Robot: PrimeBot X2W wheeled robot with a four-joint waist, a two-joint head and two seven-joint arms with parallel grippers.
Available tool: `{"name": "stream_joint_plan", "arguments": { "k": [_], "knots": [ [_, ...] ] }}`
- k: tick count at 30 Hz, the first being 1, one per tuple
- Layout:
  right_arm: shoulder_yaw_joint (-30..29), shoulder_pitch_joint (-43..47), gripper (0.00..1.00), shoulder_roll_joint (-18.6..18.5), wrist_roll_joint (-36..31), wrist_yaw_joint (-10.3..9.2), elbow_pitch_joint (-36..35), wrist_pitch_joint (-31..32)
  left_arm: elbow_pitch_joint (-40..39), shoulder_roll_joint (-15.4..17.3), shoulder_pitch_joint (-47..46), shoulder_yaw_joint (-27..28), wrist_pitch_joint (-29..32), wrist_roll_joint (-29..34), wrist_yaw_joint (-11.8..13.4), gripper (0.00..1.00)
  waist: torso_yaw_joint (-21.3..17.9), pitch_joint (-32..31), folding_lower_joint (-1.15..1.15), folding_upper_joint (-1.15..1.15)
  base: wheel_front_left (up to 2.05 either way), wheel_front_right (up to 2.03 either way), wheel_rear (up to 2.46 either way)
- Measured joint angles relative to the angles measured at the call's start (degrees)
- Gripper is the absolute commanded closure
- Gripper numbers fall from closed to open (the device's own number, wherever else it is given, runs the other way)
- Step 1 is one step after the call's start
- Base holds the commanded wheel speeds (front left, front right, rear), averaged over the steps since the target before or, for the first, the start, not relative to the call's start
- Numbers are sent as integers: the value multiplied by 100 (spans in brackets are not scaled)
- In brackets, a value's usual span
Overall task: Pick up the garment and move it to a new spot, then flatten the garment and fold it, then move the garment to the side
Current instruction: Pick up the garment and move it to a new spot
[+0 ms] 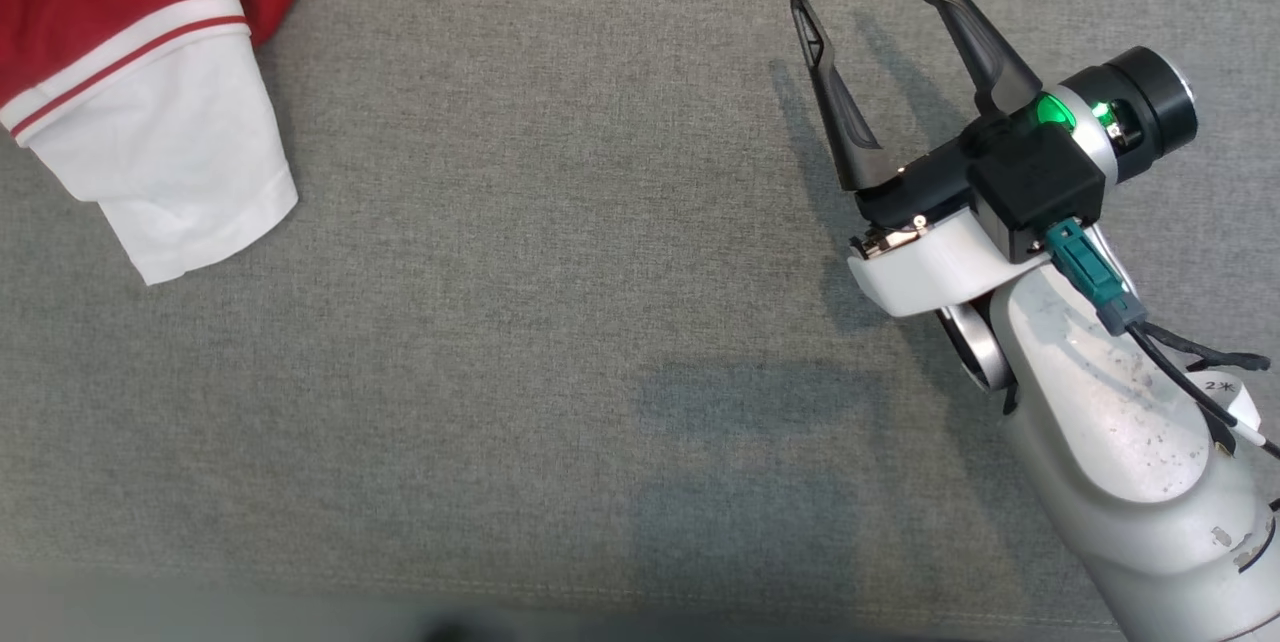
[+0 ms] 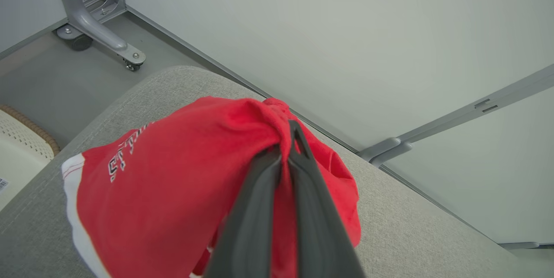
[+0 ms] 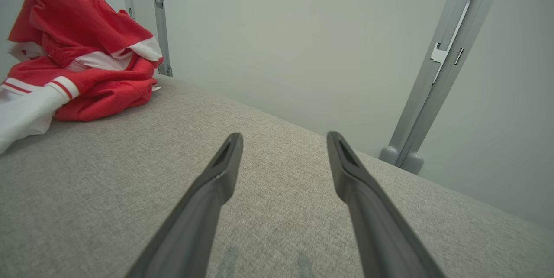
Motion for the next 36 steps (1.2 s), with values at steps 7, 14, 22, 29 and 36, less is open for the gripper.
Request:
{"name": "stream_joint_plan", "arguments": {
  "k": [7,14,22,29,36],
  "knots": [
    [10,277,0,219,237,-105,25,0,-665,-366,-166,-732,342,-19,-74,100,-193,-474,0,0,0,0,0],
    [-31,559,0,312,402,-203,30,0,-1625,-1199,-97,-1663,994,-642,-74,100,-484,-888,0,0,0,0,0],
    [-66,866,0,399,542,-263,-4,0,-2476,-1762,519,-2192,1797,-1479,-74,100,-976,-1268,0,0,0,0,0],
    [-154,1272,0,421,654,-307,-115,0,-2954,-2037,1524,-2598,2395,-1783,-68,100,-1457,-1516,0,0,0,0,0],
    [-68,1525,0,476,688,-349,-194,1,-3059,-1549,2476,-3011,2443,-1106,-20,100,-1894,-1588,0,0,0,0,0]
  ]
}}
